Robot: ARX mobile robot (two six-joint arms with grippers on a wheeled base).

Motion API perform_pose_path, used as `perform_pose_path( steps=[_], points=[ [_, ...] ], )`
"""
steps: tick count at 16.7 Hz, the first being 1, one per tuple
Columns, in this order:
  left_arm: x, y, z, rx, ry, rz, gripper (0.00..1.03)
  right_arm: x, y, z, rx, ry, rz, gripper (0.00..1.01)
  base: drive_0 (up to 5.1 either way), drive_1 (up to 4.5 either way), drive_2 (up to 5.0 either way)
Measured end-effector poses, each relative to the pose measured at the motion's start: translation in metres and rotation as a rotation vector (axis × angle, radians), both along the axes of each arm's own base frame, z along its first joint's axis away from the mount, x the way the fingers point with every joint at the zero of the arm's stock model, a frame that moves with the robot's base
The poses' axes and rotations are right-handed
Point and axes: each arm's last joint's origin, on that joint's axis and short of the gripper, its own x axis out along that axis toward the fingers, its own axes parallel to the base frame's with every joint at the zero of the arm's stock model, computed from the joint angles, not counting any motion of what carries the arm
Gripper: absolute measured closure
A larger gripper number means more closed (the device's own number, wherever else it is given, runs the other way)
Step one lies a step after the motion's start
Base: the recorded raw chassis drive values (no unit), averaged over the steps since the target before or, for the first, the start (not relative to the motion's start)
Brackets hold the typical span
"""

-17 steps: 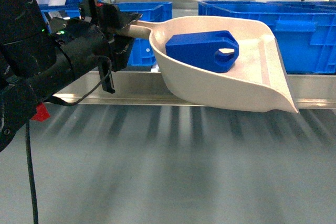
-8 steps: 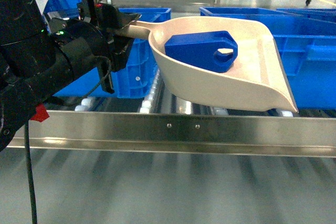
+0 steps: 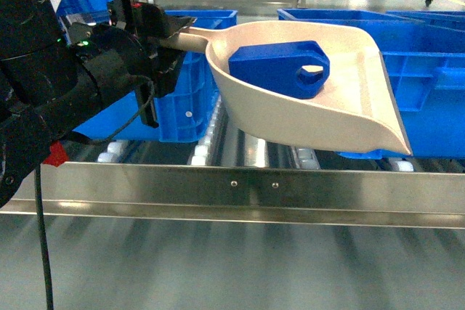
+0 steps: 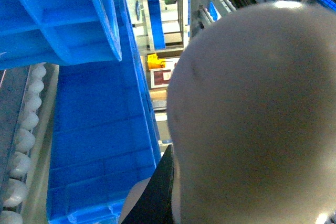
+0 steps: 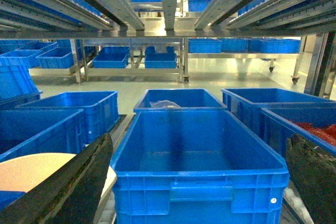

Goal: Place part in tray to right shelf

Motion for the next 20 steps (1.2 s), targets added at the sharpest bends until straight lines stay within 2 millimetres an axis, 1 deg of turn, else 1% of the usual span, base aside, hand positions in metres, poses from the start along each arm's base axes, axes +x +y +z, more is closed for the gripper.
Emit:
perform_pose_path(
  steps=[20],
  points=[
    [0.0,0.0,0.0,0.0,0.0,0.0,0.87,0.0,0.0,0.0,0.0,0.0,0.0,0.03,0.0,0.0,0.0]
  ],
)
